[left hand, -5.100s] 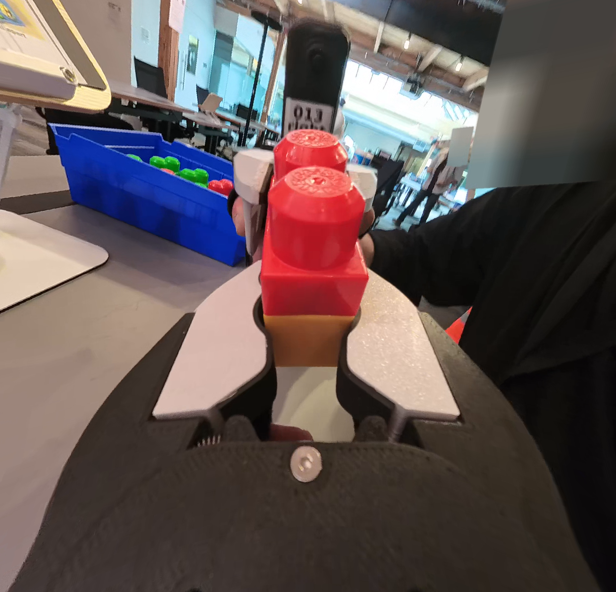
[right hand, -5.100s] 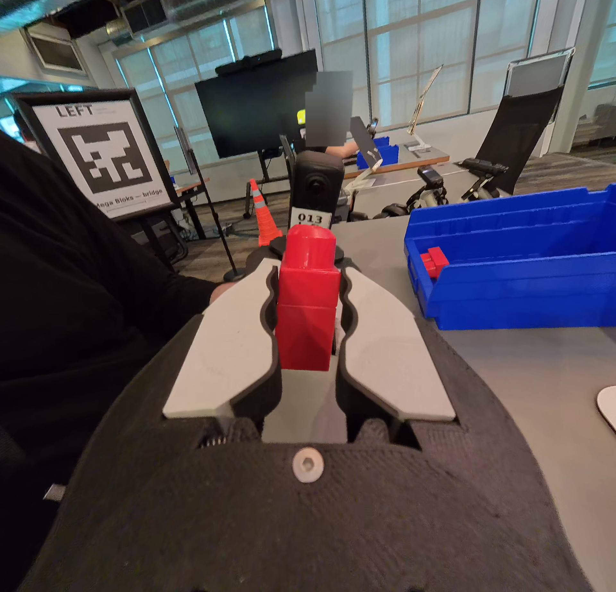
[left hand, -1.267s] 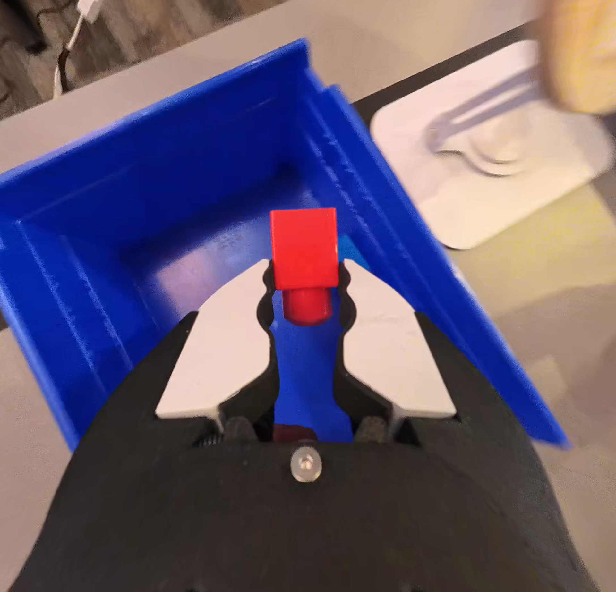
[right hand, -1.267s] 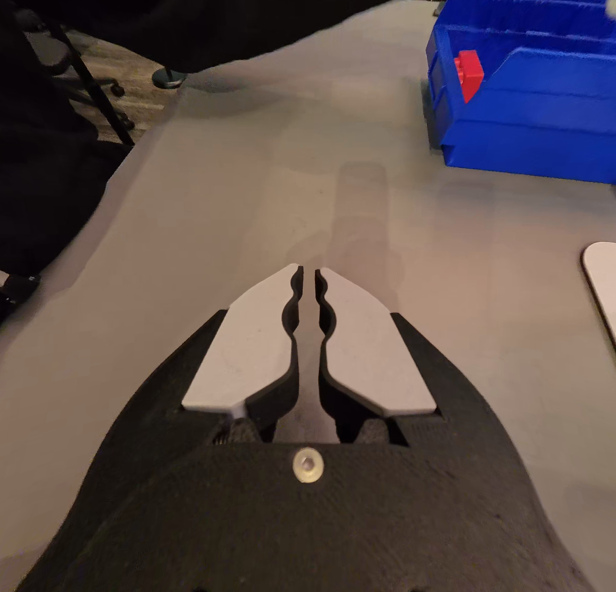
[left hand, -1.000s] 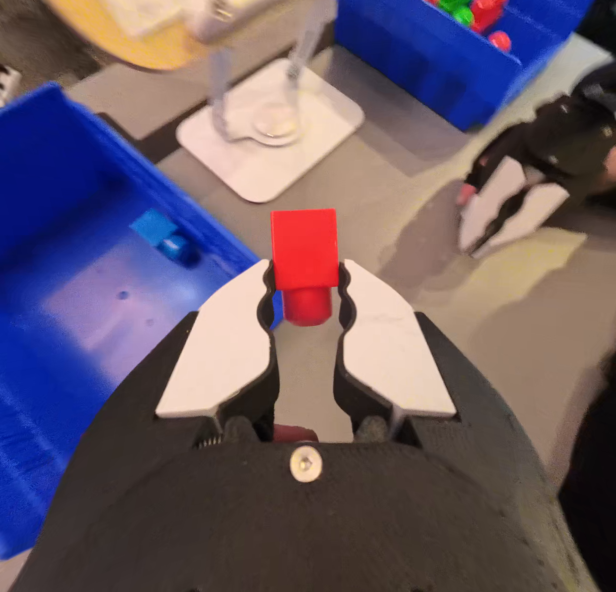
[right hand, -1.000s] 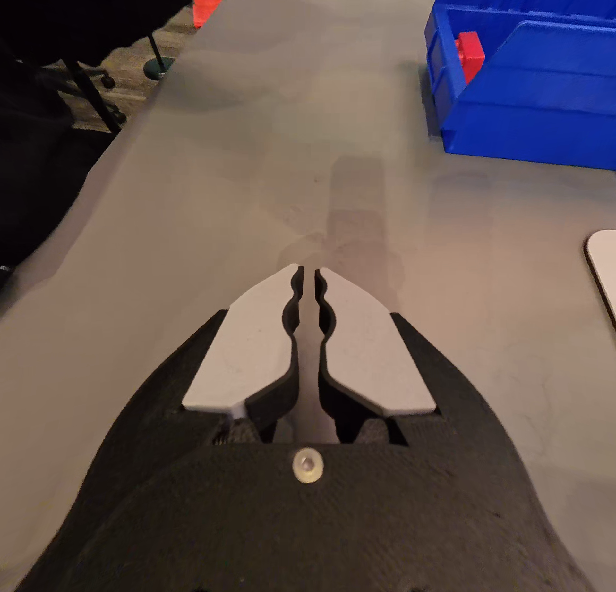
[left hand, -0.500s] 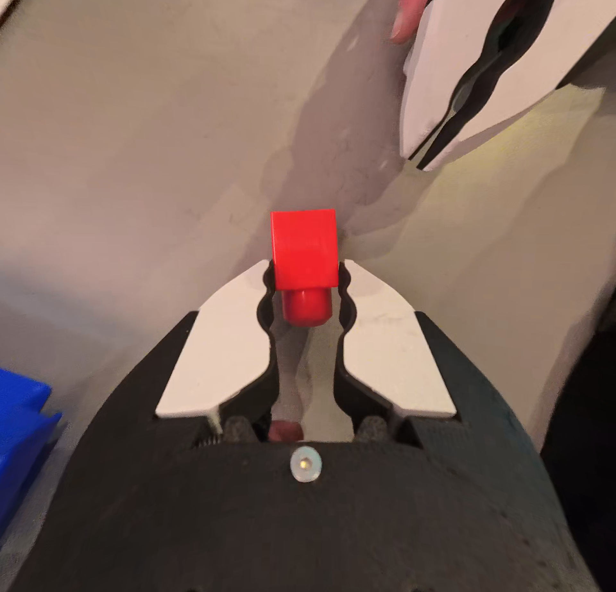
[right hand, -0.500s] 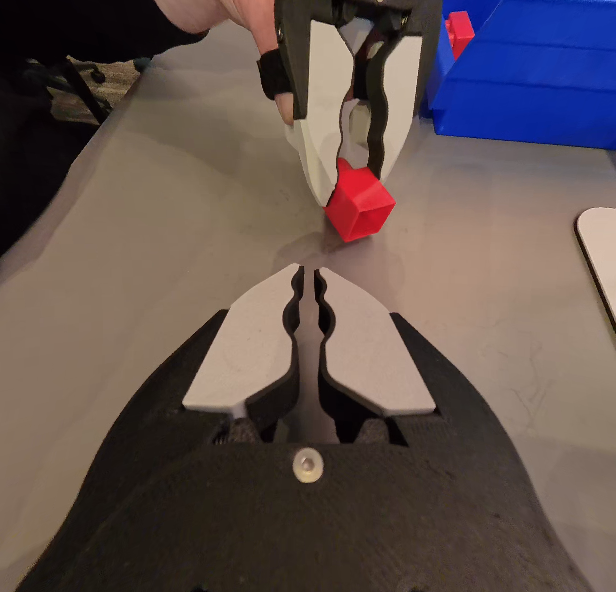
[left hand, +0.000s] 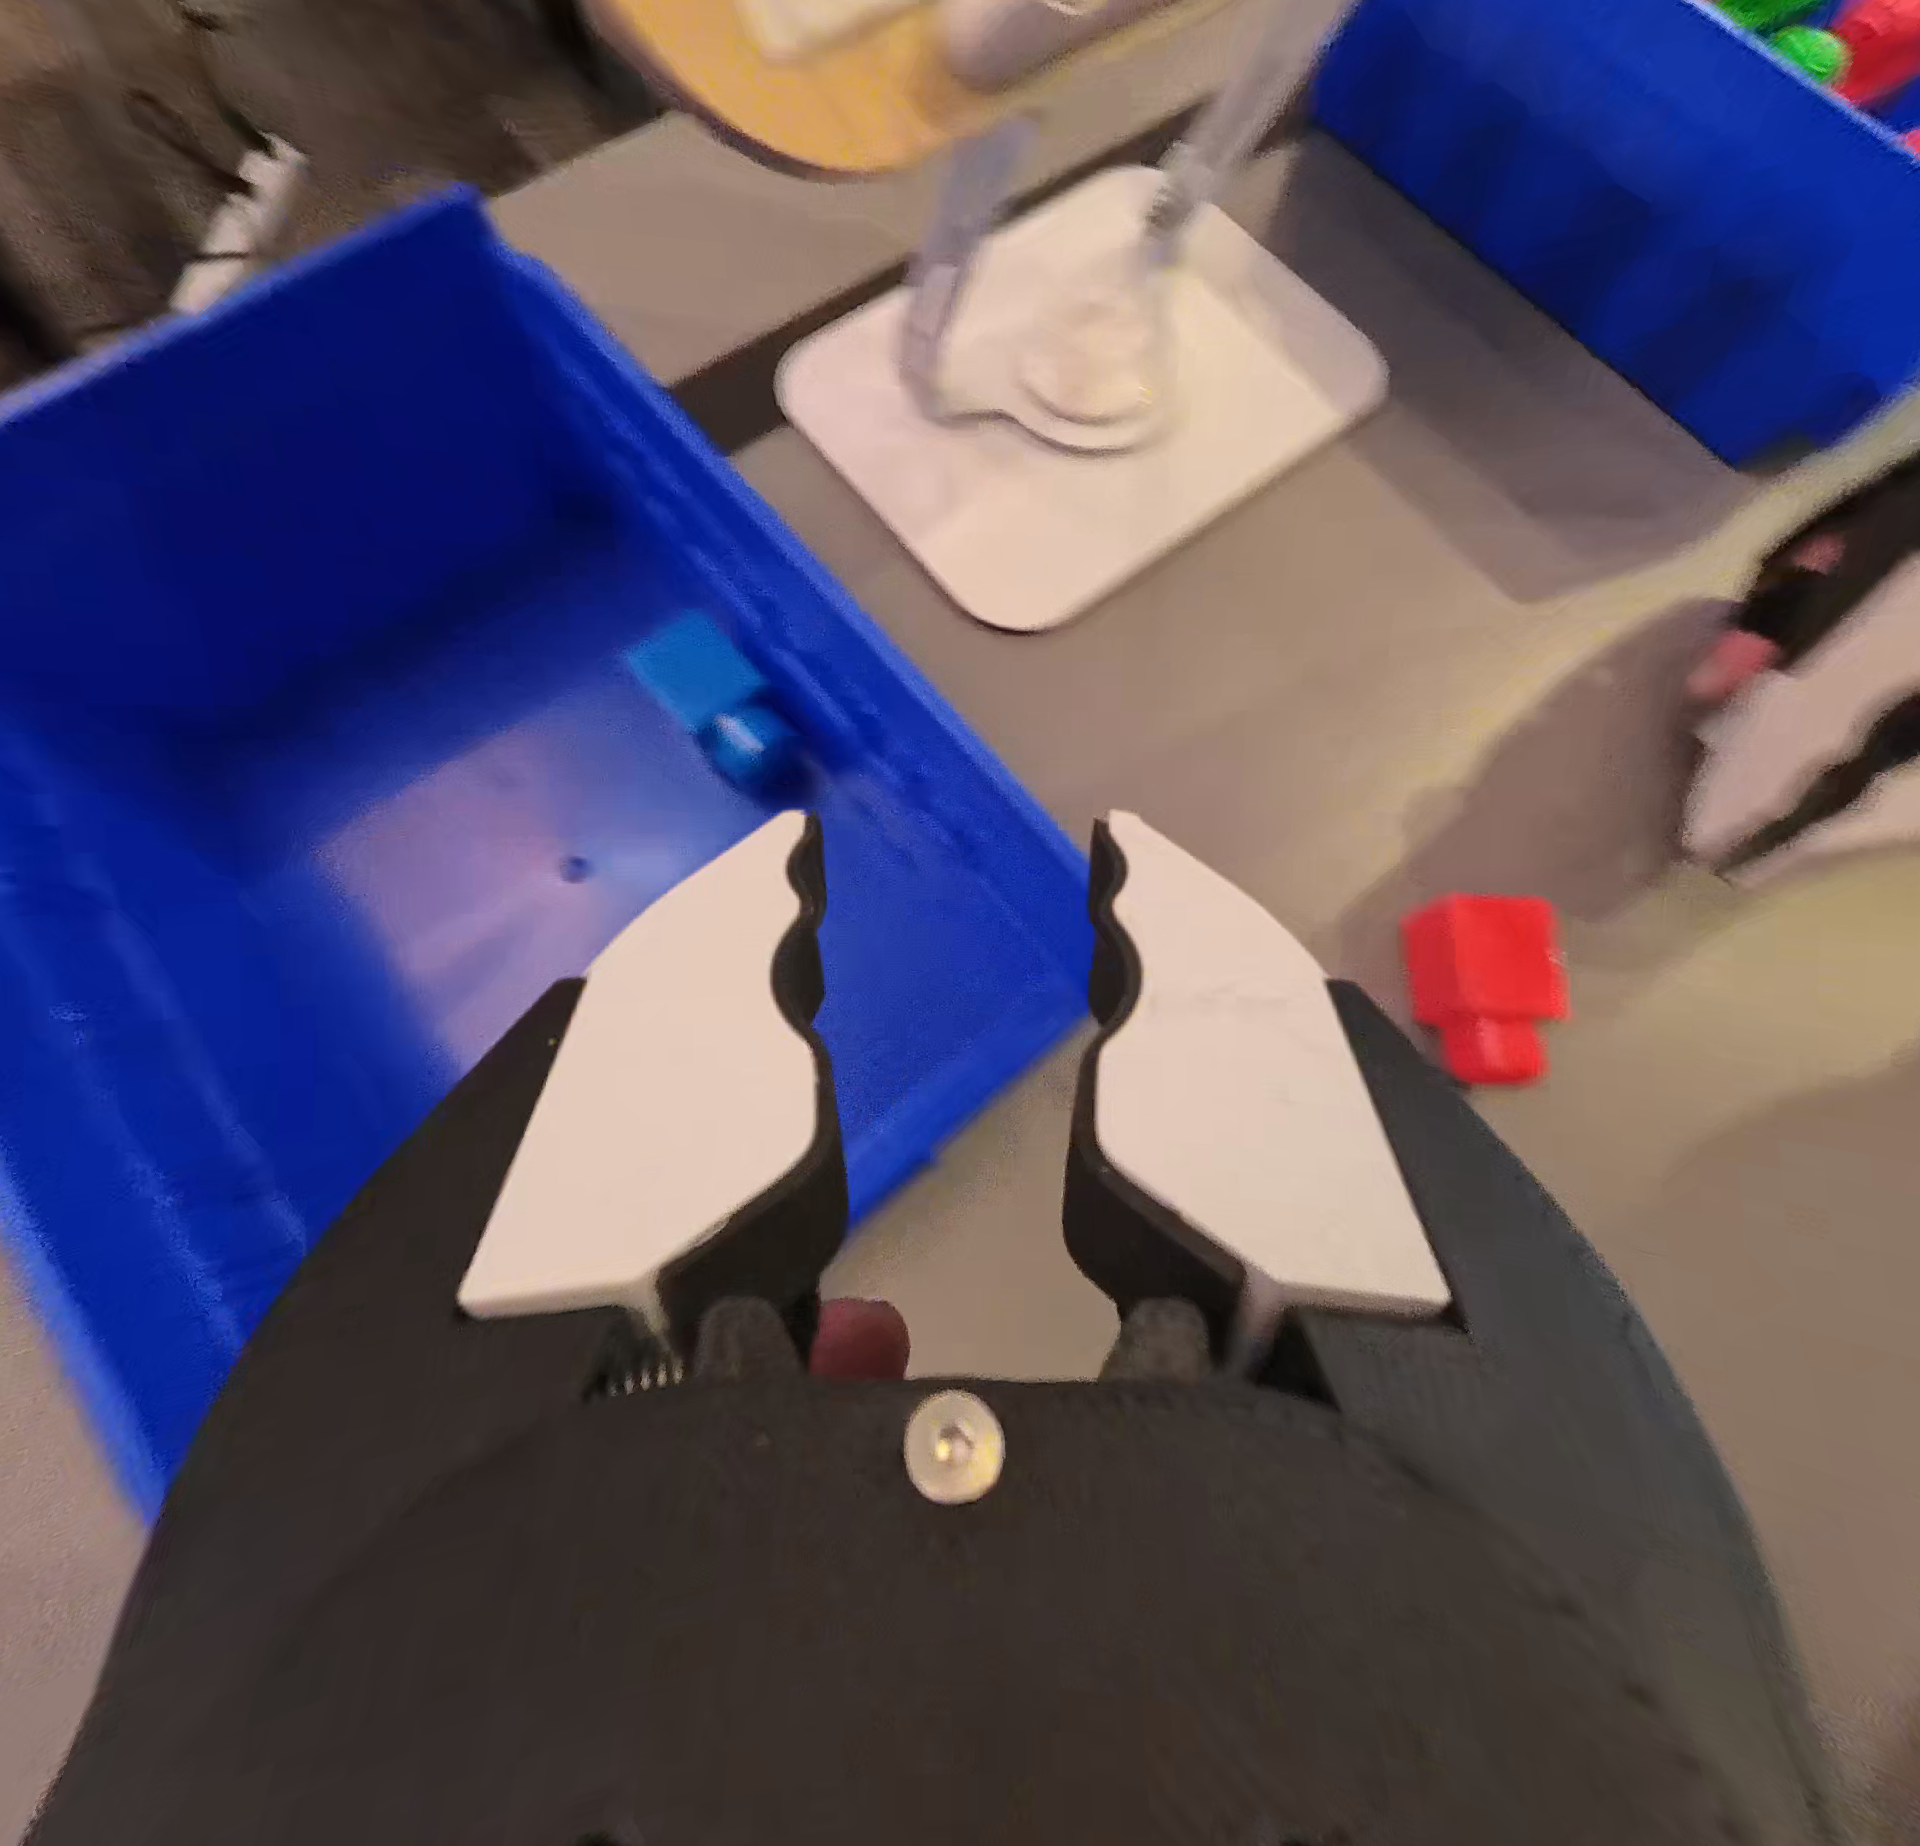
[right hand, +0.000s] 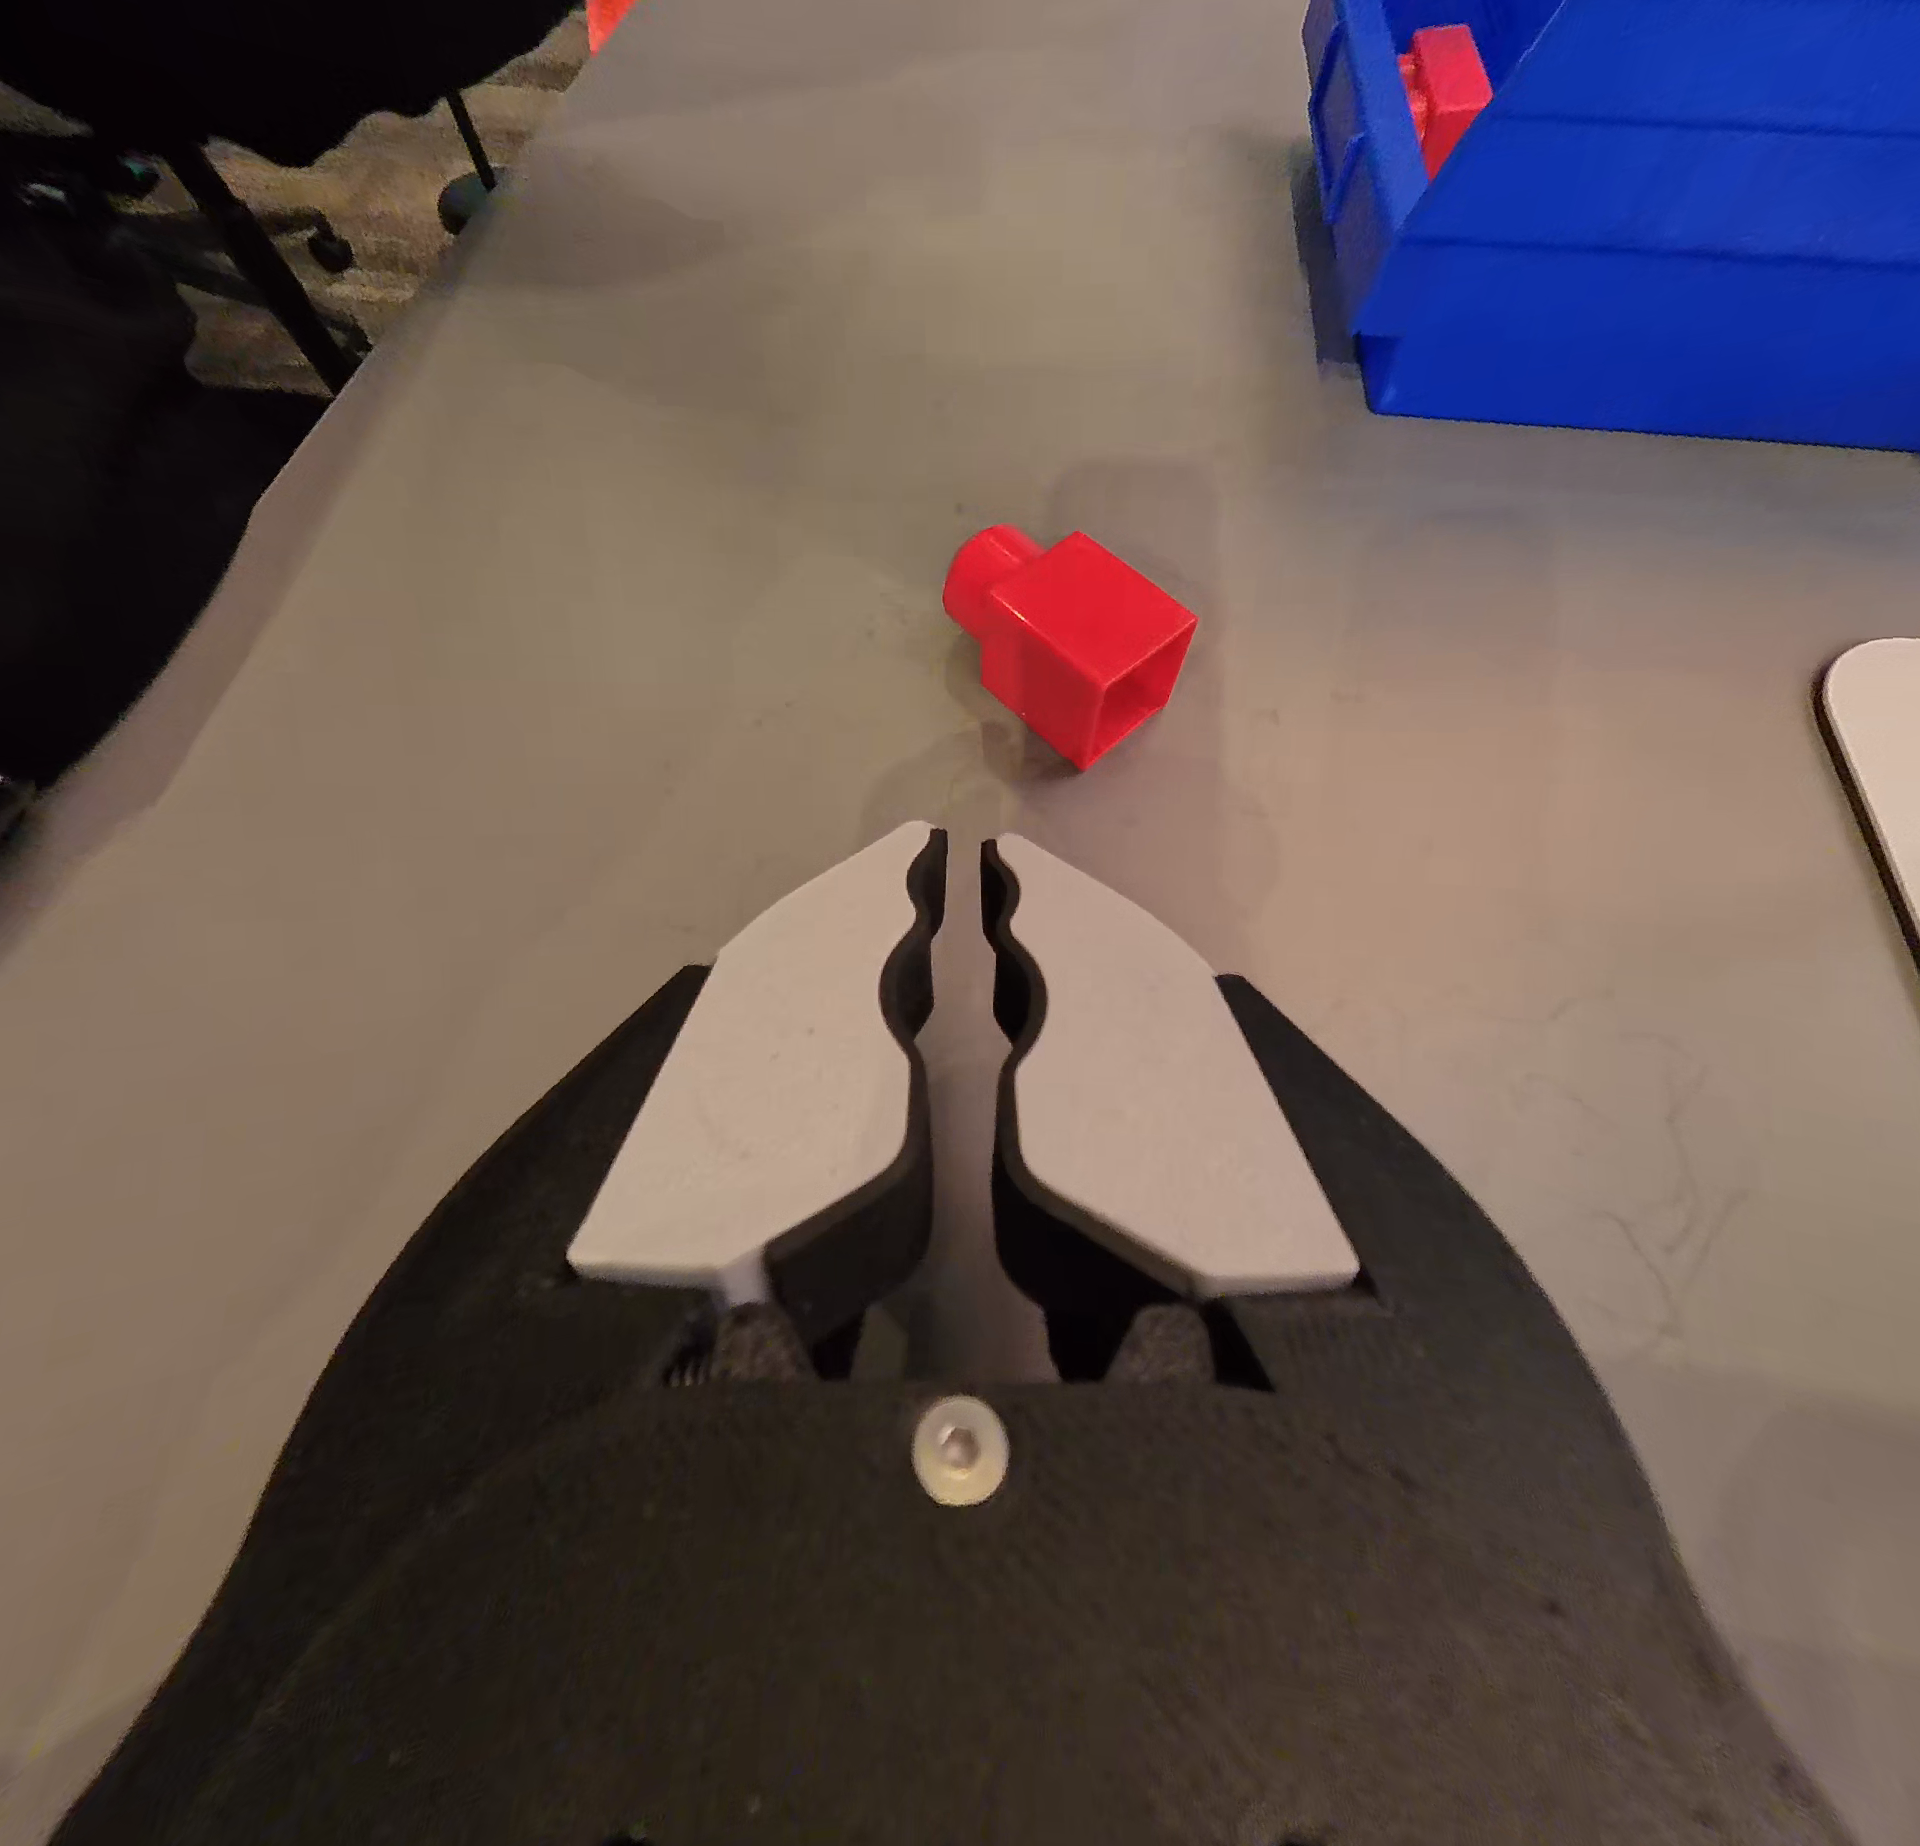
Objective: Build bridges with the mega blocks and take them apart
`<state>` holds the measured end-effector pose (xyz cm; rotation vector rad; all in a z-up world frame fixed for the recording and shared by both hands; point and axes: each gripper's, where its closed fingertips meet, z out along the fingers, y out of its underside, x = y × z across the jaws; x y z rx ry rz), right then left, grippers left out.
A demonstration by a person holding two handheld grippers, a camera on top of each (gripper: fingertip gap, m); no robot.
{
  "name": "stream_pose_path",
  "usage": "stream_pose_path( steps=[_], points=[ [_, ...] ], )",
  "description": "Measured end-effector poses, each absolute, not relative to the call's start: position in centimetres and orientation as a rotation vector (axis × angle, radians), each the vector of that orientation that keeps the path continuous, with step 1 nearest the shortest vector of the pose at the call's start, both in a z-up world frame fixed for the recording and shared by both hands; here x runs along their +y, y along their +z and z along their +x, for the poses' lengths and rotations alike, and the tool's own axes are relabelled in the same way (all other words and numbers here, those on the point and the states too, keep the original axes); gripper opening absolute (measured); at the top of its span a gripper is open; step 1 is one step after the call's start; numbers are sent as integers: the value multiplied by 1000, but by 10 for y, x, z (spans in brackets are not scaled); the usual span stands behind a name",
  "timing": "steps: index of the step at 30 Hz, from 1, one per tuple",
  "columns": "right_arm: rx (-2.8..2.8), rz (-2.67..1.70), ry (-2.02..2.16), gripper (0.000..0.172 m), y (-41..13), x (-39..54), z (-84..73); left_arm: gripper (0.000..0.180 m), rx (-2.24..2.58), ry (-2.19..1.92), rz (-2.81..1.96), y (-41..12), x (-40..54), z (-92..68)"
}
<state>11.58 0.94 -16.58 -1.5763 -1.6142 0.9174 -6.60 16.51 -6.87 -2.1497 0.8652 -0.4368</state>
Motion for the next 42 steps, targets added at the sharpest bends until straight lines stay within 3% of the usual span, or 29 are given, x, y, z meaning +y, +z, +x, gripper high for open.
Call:
stream_pose_path(
  steps=[10, 11, 17, 20, 21, 23, 28, 30, 31, 33, 37, 42],
  points=[
    [-1635, -1574, 901, 6, -168, 8, 115, 67, 730, -460, -2485, -164, 276, -70],
    [-1635, -1573, 902, 6, -168, 8, 115, 58, 714, -495, -2491, -168, 279, -66],
    [-1634, -1570, 908, 6, -167, 7, 116, 62, 712, -481, -2566, -192, 290, -67],
    [-1636, -1570, 908, 6, -168, 7, 116, 28, 793, -384, -2602, -195, 288, -80],
    [-1635, -1570, 908, 6, -167, 7, 116, 29, 818, -327, -2617, -197, 288, -87],
    [-1638, -1570, 907, 6, -168, 7, 116, 29, 831, -308, -2634, -197, 287, -95],
    [-1641, -1571, 907, 6, -168, 7, 115, 62, 856, -252, -2502, -176, 302, -98],
    [-1642, -1573, 907, 6, -169, 7, 115, 65, 926, -277, -2513, -184, 301, -89],
    [-1643, -1573, 906, 6, -169, 7, 115, 62, 958, -321, -2513, -189, 301, -82],
    [-1644, -1570, 905, 6, -169, 7, 115, 37, 984, -382, -2546, -198, 298, -78],
    [-1643, -1564, 900, 6, -168, 6, 116, 37, 920, -373, -2448, -179, 300, -81],
    [-1647, -1559, 905, 6, -168, 5, 119, 36, 938, -323, -2279, -107, 251, -82]
  ],
)
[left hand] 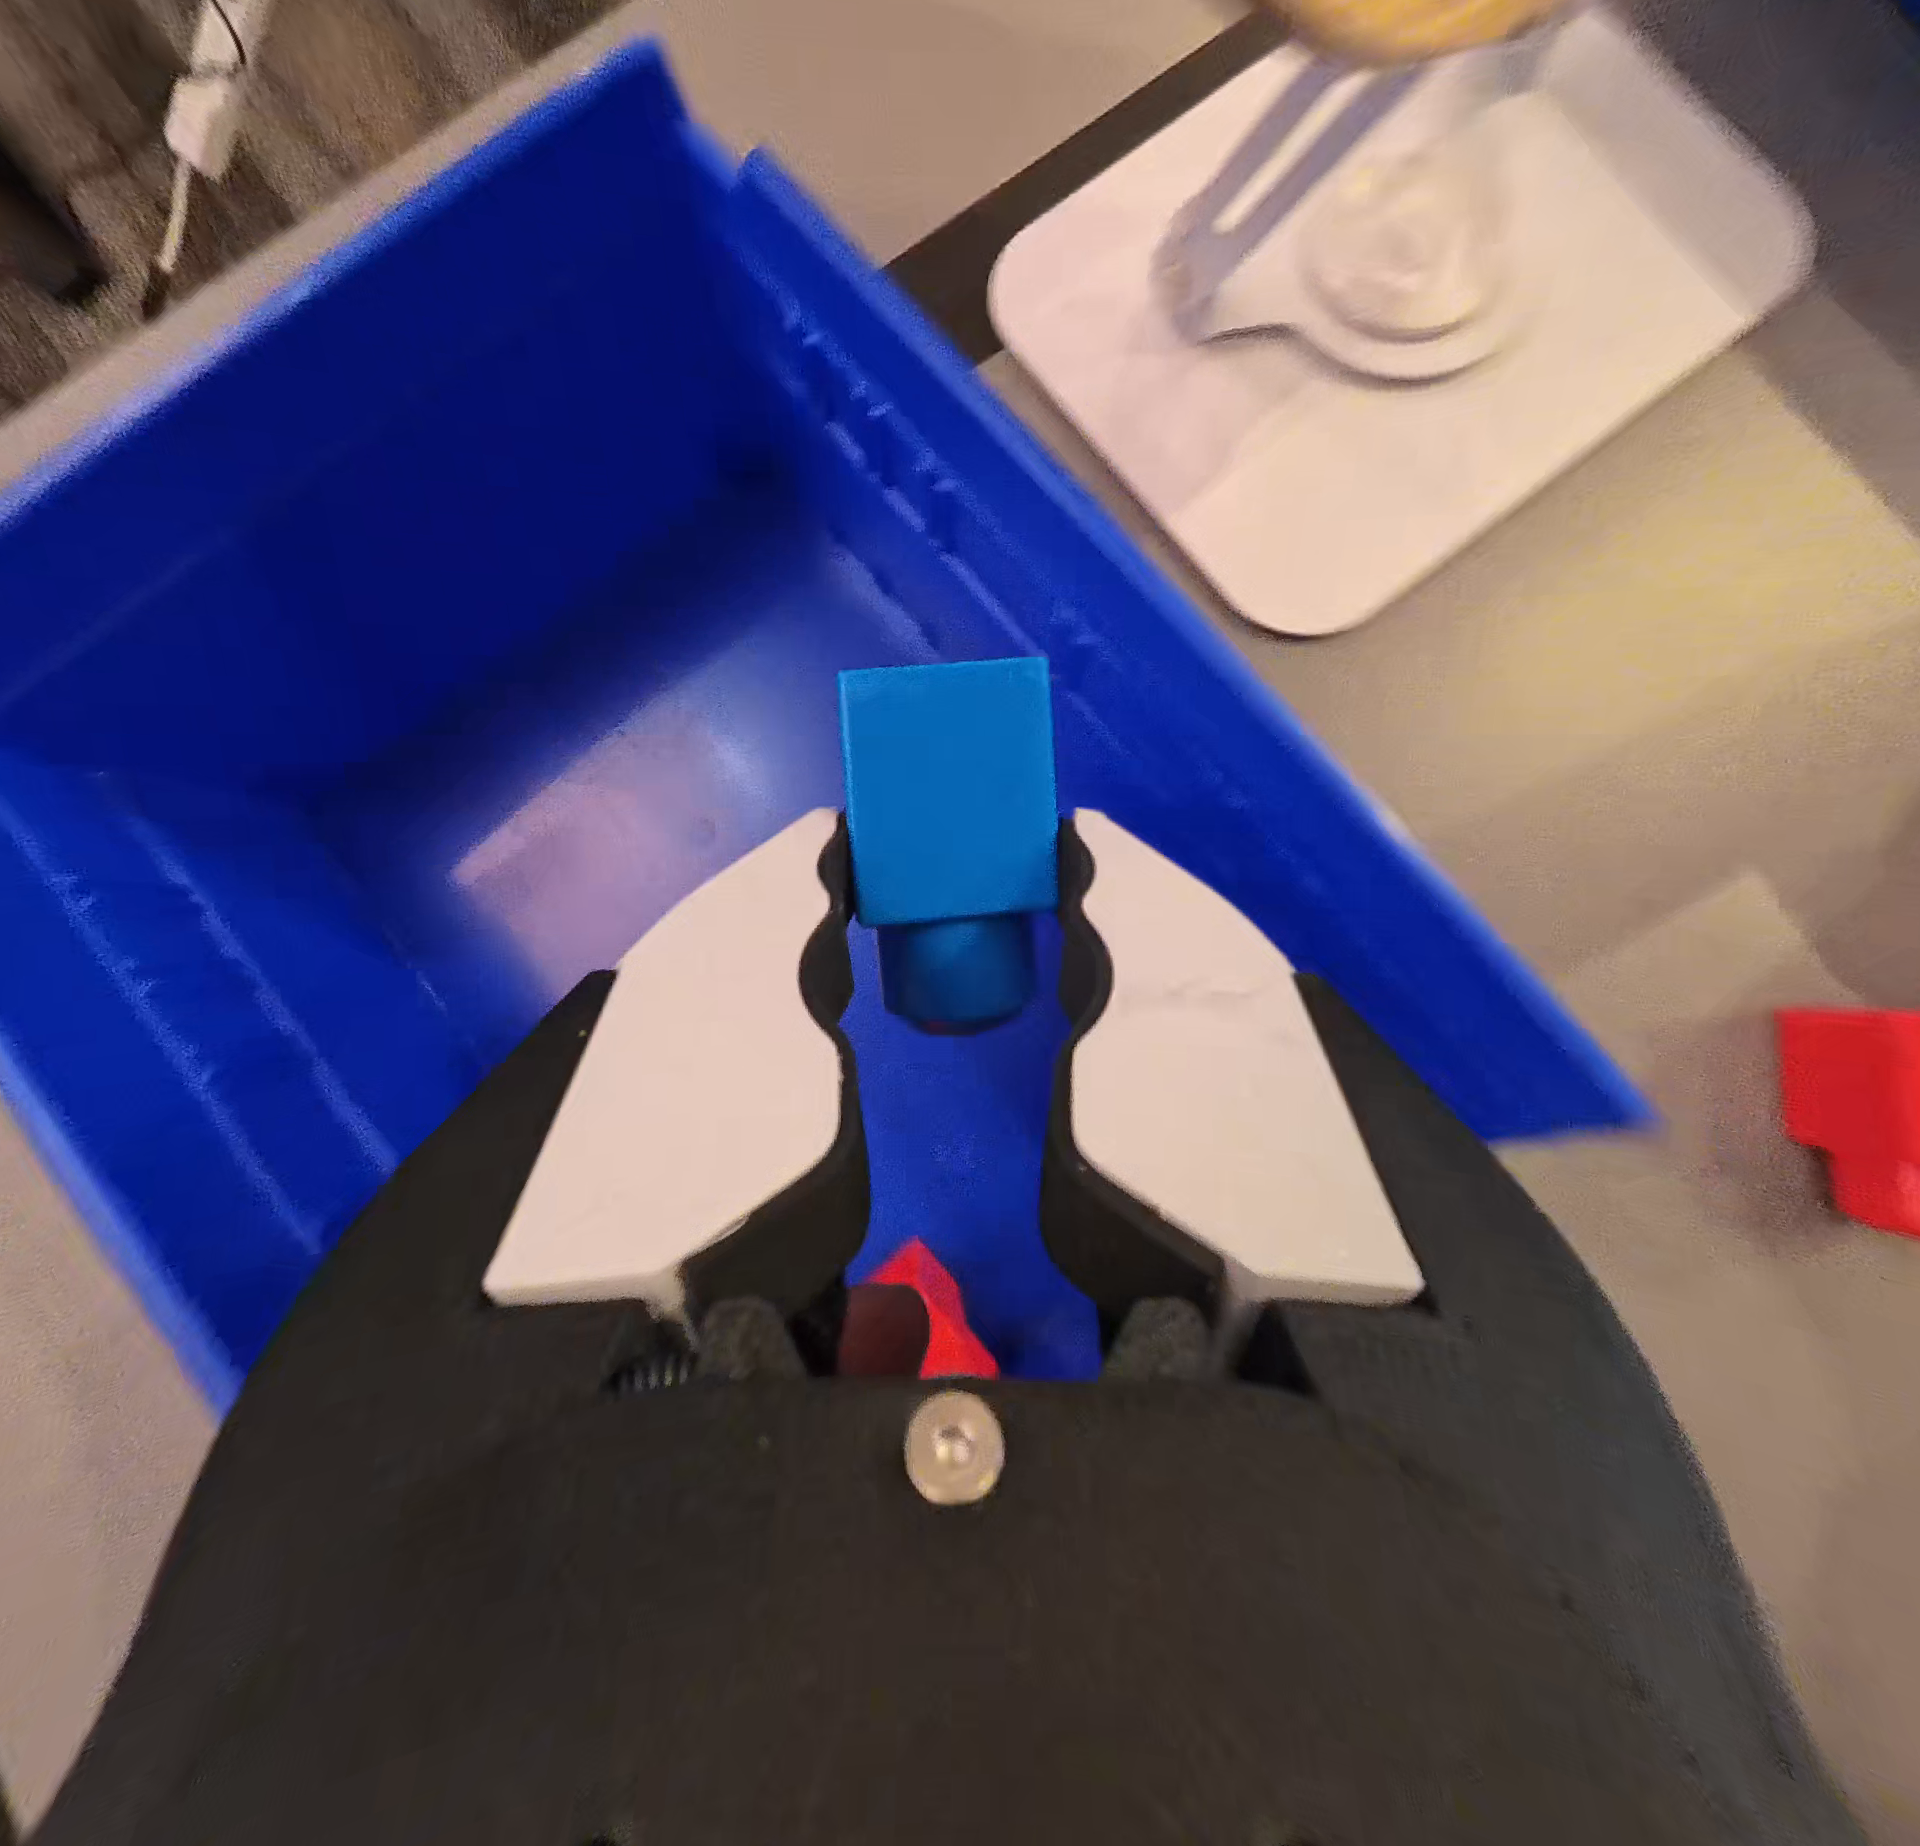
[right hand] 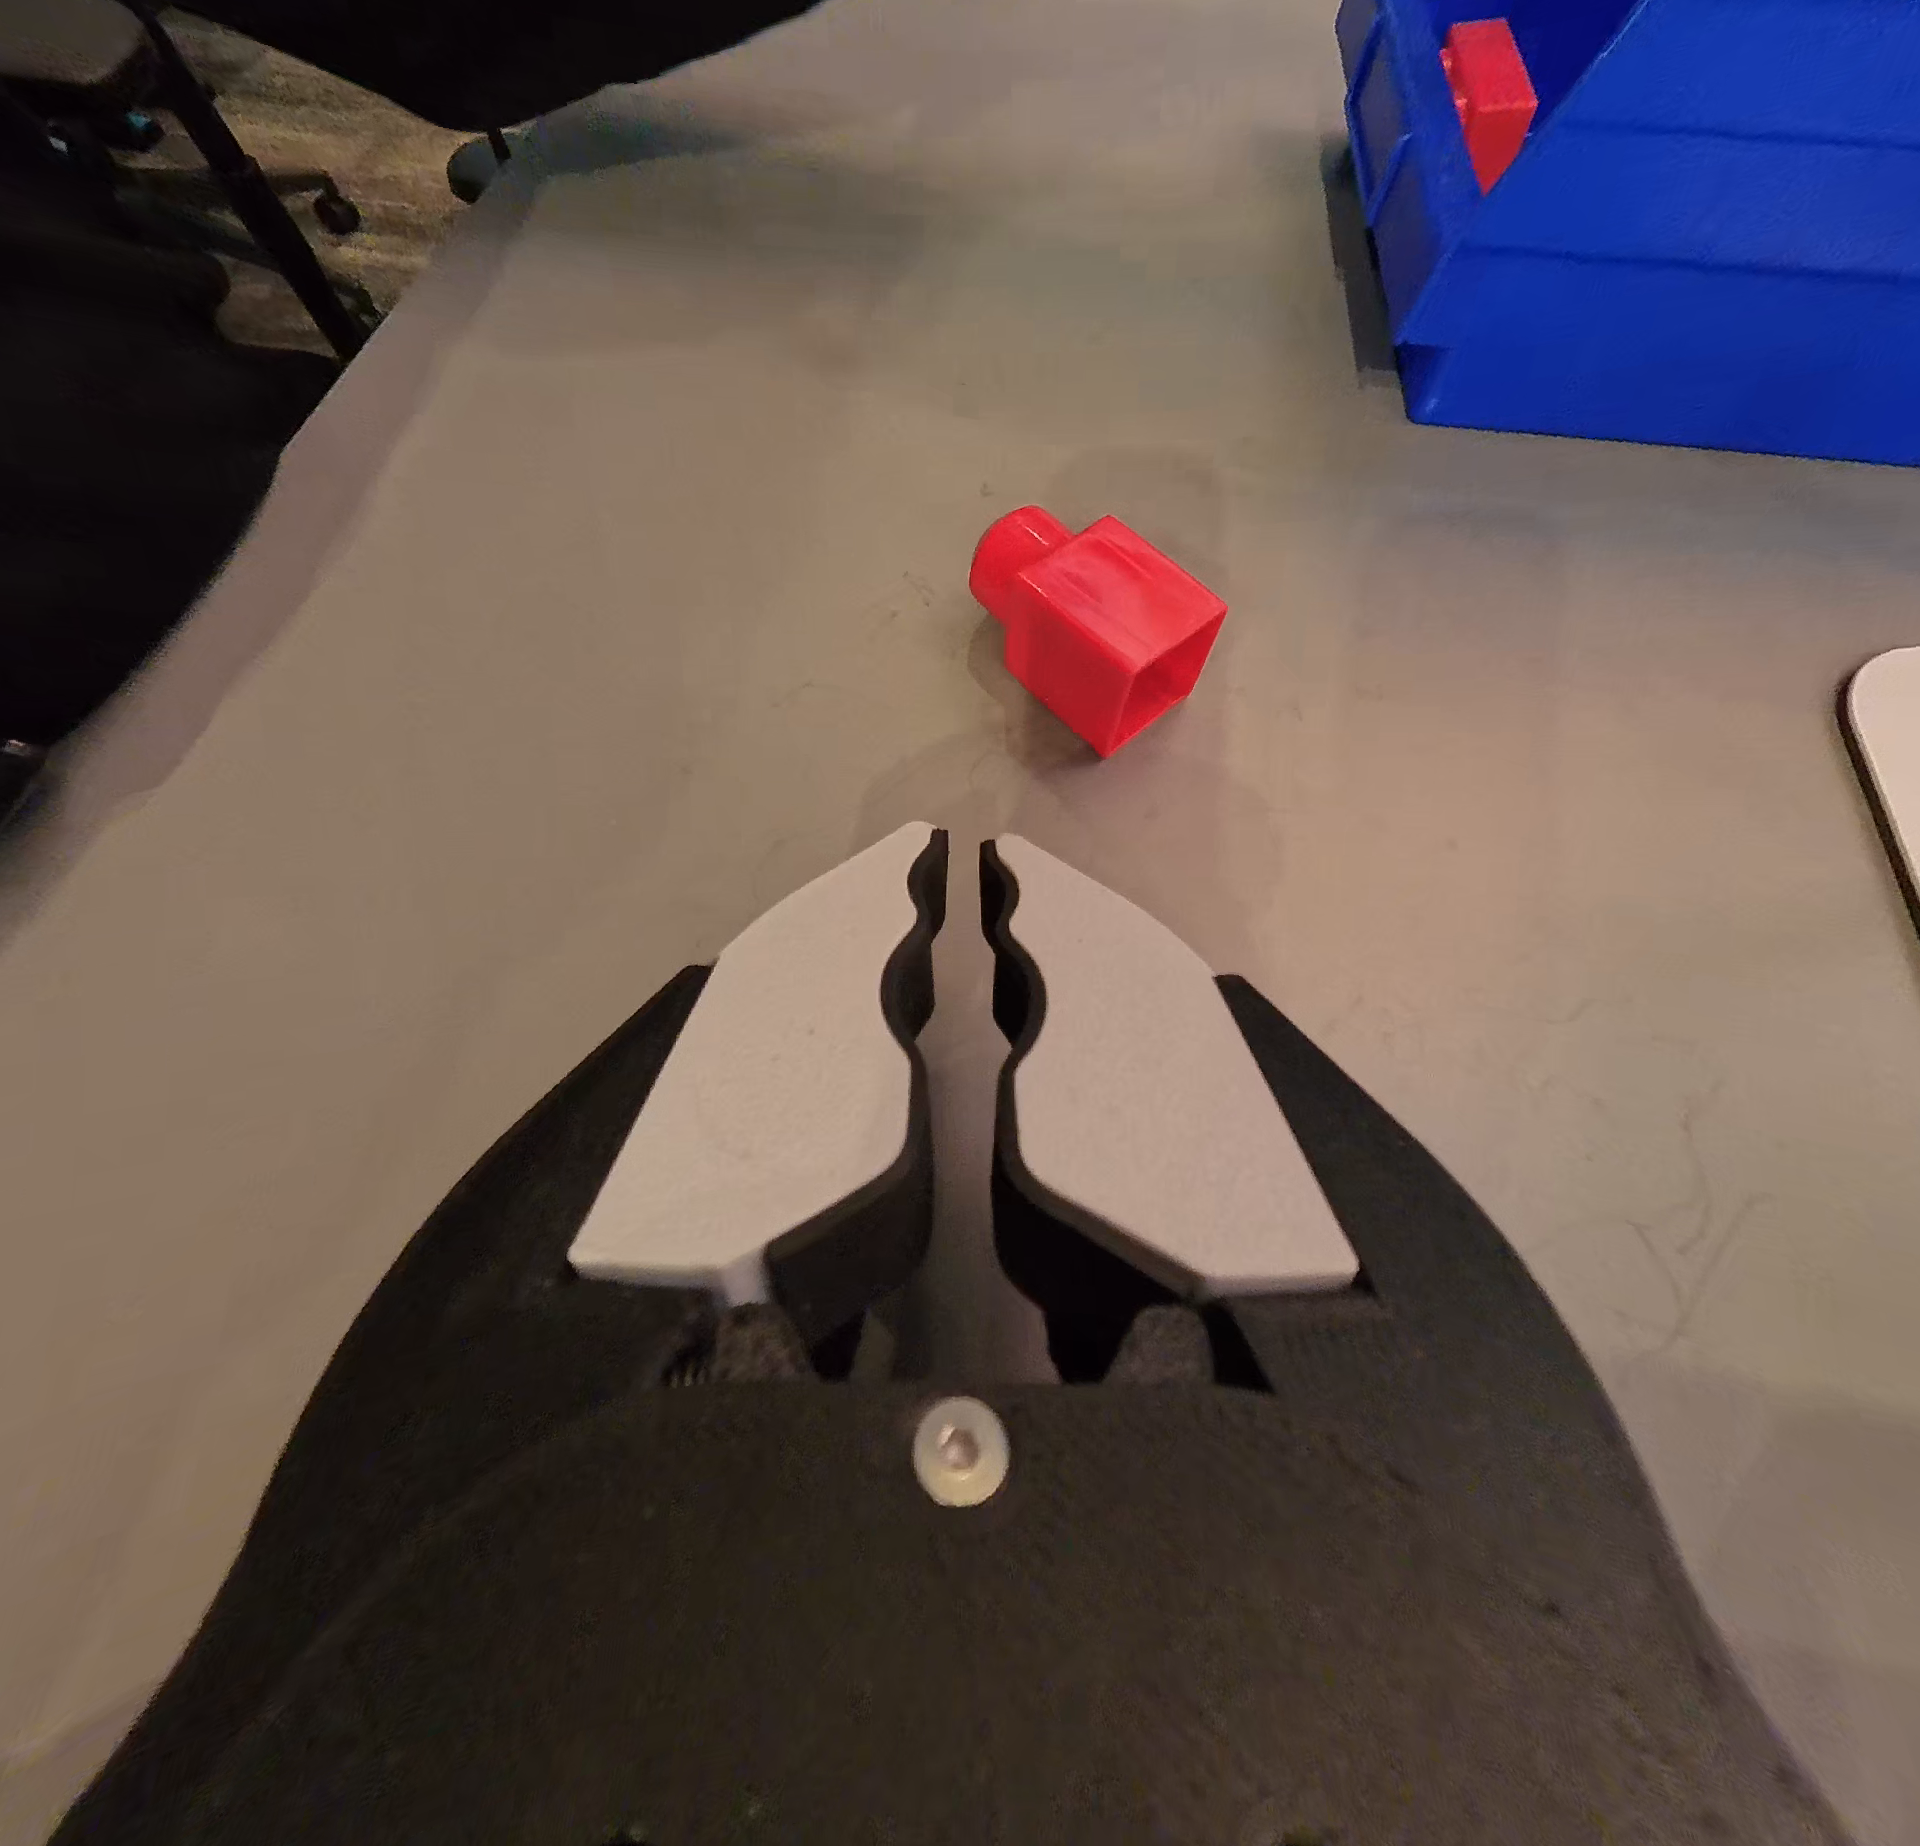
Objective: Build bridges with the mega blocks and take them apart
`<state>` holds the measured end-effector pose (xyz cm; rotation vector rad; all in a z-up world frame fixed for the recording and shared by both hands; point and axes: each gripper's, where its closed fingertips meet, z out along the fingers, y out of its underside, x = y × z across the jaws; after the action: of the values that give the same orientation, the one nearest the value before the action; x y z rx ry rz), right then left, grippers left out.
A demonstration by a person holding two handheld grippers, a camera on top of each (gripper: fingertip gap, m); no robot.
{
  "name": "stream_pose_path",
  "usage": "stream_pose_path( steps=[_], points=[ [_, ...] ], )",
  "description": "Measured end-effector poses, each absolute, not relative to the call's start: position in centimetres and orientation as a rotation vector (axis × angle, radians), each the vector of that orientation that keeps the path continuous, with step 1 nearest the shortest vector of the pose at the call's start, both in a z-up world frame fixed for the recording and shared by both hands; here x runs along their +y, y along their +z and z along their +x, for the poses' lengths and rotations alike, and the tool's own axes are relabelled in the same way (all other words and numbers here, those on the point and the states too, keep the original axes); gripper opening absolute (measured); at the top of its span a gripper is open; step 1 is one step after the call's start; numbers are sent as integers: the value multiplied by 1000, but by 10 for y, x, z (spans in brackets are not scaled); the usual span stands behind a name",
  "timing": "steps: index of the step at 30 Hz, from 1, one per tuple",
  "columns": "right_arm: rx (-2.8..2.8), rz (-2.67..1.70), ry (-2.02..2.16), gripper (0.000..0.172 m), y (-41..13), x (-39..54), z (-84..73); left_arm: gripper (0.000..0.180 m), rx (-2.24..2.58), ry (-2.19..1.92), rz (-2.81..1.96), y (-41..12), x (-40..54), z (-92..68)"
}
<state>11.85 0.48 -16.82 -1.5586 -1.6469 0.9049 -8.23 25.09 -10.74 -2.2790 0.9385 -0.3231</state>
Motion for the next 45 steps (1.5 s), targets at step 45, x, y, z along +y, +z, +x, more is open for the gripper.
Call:
stream_pose_path(
  steps=[45],
  points=[
    [-1673, -1555, 896, 5, -171, 2, 121, 43, 1662, 276, -2686, -171, 179, -194]
  ],
)
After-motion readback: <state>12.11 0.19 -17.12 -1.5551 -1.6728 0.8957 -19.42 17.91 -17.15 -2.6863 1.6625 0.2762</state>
